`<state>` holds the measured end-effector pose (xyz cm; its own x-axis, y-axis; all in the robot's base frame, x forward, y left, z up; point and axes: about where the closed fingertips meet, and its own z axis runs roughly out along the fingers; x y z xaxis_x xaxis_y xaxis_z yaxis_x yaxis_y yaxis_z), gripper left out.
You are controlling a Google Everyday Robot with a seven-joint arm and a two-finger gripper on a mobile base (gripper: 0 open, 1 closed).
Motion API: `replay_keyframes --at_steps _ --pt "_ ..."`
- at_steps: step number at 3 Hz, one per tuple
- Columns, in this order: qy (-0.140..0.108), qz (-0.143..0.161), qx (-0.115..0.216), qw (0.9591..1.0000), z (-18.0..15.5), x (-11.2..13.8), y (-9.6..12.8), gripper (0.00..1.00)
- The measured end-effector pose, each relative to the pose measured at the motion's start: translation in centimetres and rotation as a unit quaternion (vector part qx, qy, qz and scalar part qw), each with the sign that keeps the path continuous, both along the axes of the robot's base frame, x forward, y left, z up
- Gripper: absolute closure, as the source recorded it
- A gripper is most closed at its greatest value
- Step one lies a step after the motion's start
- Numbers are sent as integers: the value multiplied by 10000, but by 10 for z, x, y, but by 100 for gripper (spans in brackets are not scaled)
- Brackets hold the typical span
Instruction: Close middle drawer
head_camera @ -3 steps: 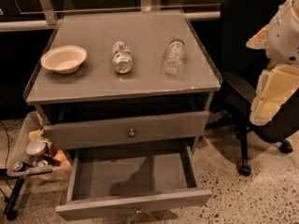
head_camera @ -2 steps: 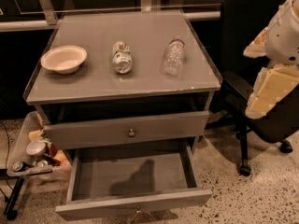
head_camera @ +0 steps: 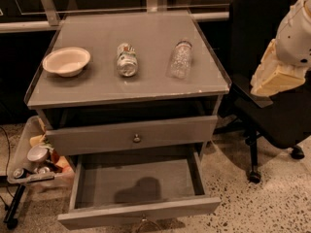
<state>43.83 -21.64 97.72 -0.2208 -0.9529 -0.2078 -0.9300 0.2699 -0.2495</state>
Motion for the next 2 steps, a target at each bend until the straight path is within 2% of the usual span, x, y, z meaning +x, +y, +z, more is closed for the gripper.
replay_keyframes --at_steps 1,2 --pt "0 0 0 10000 0 0 0 88" --pt "-69 6 -20 10000 1 0 1 100"
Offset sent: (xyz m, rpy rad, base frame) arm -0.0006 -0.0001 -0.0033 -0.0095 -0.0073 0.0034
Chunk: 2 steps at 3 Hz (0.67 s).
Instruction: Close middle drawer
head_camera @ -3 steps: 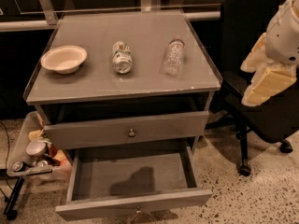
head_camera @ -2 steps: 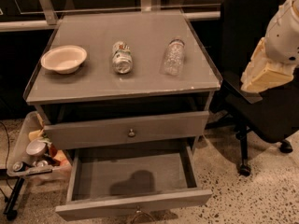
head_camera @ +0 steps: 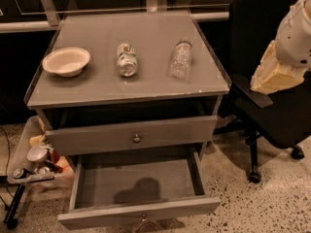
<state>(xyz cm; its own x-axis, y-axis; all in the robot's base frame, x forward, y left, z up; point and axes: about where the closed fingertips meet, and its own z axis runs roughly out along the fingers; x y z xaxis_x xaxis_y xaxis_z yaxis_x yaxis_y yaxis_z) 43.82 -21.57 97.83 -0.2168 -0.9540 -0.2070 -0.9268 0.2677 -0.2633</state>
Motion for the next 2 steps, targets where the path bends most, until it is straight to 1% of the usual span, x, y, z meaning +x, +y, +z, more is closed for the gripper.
replay_keyframes --at_steps 1,2 --pt "-15 11 43 10000 -22 -16 8 100" --pt "163 181 146 9996 -78 -38 27 100"
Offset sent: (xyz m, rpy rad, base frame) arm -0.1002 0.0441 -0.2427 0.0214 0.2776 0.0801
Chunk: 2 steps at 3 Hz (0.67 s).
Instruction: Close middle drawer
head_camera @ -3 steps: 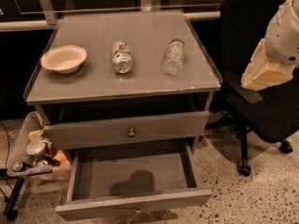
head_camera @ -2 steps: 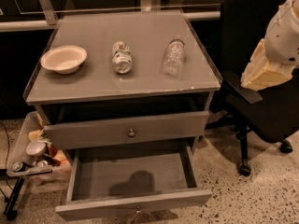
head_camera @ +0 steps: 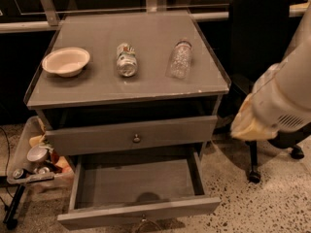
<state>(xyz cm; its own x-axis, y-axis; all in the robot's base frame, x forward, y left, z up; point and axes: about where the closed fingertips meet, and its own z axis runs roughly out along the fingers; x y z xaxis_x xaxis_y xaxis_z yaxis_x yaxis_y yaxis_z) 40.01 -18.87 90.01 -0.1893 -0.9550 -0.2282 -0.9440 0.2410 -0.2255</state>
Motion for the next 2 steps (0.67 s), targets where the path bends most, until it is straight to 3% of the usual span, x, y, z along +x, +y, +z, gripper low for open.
replay_keyframes --at_steps 2 --pt "819 359 209 9958 -158 -45 46 100"
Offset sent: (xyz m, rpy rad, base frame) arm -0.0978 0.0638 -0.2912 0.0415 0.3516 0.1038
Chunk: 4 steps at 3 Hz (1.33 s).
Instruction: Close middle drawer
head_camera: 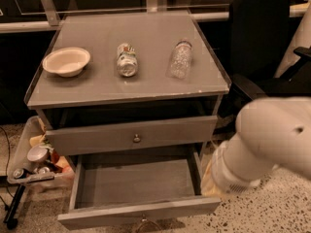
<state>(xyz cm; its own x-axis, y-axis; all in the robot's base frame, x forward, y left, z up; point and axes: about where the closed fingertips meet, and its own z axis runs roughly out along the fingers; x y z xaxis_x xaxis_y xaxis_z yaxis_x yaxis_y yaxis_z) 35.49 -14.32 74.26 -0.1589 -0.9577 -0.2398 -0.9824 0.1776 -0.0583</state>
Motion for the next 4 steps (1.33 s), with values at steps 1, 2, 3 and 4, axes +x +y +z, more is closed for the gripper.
replay_keyframes --at_steps 1,2,3,4 --pt "270 28 -97 9996 -27 -23 -5 100" --pt "272 27 -98 9996 -27 -24 -5 100" --pt "536 24 -16 9986 -59 -34 4 100" --pt "961 122 47 9953 -132 -48 32 100"
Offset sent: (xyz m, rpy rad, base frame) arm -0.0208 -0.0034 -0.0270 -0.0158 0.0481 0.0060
